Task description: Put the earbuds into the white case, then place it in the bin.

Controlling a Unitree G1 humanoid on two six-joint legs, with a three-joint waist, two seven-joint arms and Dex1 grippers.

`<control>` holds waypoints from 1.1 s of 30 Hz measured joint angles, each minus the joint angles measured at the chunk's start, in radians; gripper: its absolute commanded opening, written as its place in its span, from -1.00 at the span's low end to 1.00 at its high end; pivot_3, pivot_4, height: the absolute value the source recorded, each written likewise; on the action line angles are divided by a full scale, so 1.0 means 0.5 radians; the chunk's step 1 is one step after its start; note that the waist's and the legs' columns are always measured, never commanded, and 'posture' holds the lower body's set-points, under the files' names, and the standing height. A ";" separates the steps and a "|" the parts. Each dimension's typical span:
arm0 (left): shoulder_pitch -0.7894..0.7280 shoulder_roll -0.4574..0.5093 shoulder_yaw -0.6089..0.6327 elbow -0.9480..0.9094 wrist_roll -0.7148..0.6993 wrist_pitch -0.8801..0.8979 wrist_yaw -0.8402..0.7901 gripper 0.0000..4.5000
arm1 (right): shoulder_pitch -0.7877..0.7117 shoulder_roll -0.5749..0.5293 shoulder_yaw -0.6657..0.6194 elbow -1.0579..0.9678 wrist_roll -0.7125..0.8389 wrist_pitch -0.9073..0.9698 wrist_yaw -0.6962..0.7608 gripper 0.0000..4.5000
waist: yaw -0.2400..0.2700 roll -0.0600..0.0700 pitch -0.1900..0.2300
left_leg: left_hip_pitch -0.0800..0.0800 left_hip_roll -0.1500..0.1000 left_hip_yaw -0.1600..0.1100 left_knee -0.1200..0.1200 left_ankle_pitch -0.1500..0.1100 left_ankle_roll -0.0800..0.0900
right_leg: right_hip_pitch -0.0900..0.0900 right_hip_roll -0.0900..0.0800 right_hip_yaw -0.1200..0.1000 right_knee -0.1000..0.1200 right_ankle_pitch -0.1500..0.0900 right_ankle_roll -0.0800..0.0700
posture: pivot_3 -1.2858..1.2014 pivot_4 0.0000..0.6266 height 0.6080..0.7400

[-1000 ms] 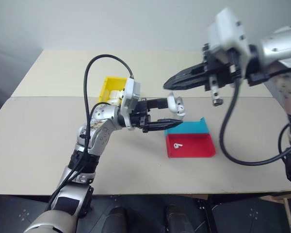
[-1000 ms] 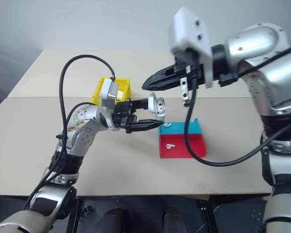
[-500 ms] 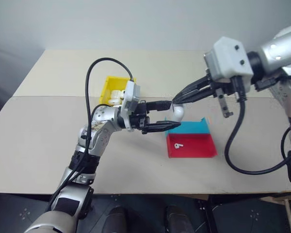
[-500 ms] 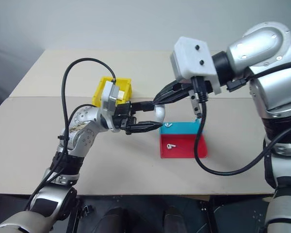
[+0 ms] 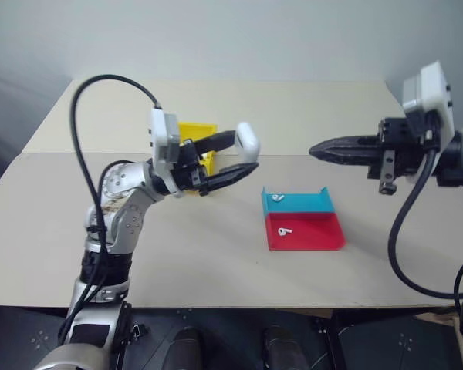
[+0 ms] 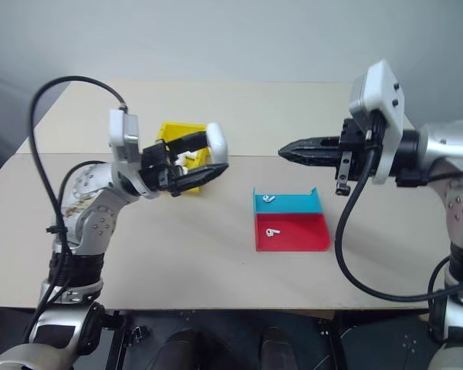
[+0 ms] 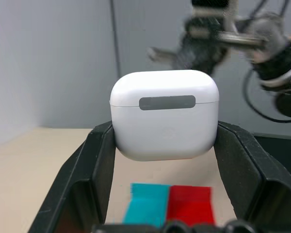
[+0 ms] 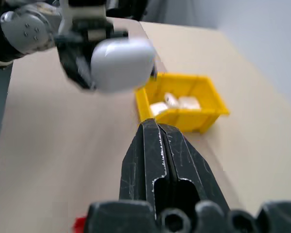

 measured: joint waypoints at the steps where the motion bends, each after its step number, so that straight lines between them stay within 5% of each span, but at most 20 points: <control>1: 0.021 0.018 0.036 -0.043 0.035 0.030 0.125 0.25 | 0.113 0.057 -0.056 -0.109 0.029 0.031 -0.113 -0.98 | 0.000 -0.001 0.000 | 0.002 0.000 0.000 0.000 0.000 0.000 | 0.002 0.001 0.000 0.000 0.000 0.000 | 0.03 -0.52 1.00; 7: -0.070 -0.088 0.096 -0.017 0.430 0.523 1.139 0.25 | 0.289 0.350 -0.014 -0.424 0.138 0.183 -0.626 -0.98 | -0.001 -0.001 -0.001 | 0.002 -0.001 -0.002 0.002 0.000 0.000 | 0.003 0.000 0.000 0.002 0.001 0.001 | 0.03 -0.52 1.00; 11: -0.166 -0.163 0.076 0.113 0.602 0.765 1.515 0.25 | 0.279 0.384 0.055 -0.508 0.160 0.263 -0.855 -0.98 | 0.007 -0.002 -0.001 | -0.003 -0.001 -0.002 0.001 0.000 0.000 | 0.000 0.000 -0.001 0.001 0.001 0.001 | 0.03 -0.52 1.00; 19: -0.409 -0.244 -0.027 0.640 0.835 0.846 1.753 0.25 | 0.196 0.361 0.062 -0.510 0.239 0.350 -1.007 -0.98 | 0.018 -0.002 -0.001 | -0.002 -0.002 -0.002 0.001 0.000 0.000 | 0.000 0.000 -0.002 -0.002 0.001 0.001 | 0.03 -0.52 1.00; 20: -0.453 -0.258 -0.025 0.723 0.852 0.847 1.769 0.57 | 0.175 0.360 0.072 -0.510 0.243 0.357 -1.022 -1.00 | 0.018 -0.002 -0.001 | -0.003 -0.002 -0.002 0.000 0.000 0.000 | 0.000 0.000 -0.002 -0.002 0.001 0.001 | 0.03 -0.52 1.00; 23: -0.493 -0.260 -0.023 0.795 0.858 0.850 1.750 0.97 | 0.161 0.356 0.095 -0.511 0.276 0.374 -1.052 -1.00 | 0.011 -0.002 -0.001 | -0.003 -0.002 -0.002 -0.002 0.000 0.000 | 0.000 0.000 -0.002 -0.001 0.001 0.001 | 0.03 -0.52 1.00; 33: -0.366 -0.148 0.043 0.387 0.783 0.862 1.595 0.99 | 0.221 0.244 0.022 -0.530 0.389 0.409 -1.087 -1.00 | 0.006 -0.002 -0.001 | -0.003 -0.001 -0.002 -0.003 0.000 0.000 | -0.001 0.000 -0.001 0.001 0.001 0.001 | 0.03 -0.52 1.00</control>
